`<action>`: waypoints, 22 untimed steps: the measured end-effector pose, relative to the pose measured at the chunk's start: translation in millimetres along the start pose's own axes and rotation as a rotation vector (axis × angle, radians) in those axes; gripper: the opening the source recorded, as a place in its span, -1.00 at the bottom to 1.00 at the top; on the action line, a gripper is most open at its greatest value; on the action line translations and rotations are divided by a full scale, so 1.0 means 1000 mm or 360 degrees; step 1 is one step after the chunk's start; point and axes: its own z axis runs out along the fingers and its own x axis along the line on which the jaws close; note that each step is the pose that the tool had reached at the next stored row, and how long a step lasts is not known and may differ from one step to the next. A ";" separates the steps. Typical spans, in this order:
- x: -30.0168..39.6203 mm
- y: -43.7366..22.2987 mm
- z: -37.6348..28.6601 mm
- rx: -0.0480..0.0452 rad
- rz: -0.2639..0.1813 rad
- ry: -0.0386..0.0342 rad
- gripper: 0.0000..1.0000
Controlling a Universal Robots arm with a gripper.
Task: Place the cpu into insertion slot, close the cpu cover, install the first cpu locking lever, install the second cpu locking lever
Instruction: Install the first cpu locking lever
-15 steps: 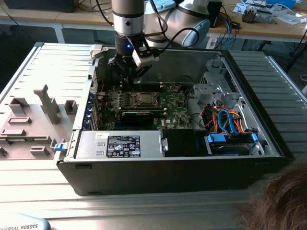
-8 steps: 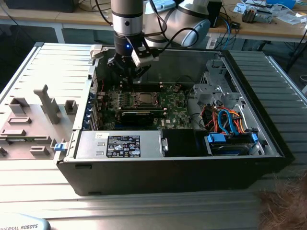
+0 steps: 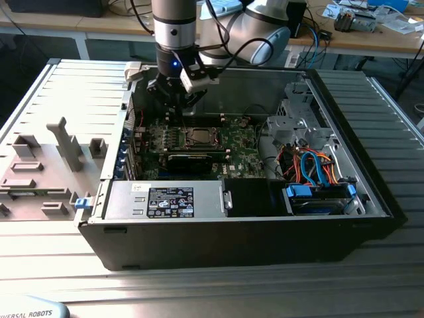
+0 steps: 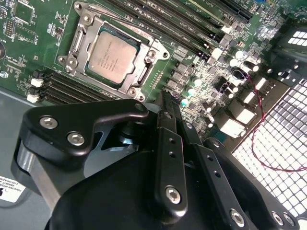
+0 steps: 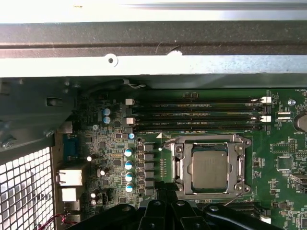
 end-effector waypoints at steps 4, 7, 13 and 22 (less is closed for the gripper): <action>0.0033 0.0007 -0.0001 0.0000 -0.0010 0.0000 -0.79; 0.0039 0.0026 -0.0001 -0.0001 -0.0042 -0.0002 -0.79; 0.0086 0.0049 -0.0002 -0.0001 -0.0057 -0.0003 -0.79; 0.0171 0.0056 -0.0004 -0.0001 -0.0057 -0.0003 -0.79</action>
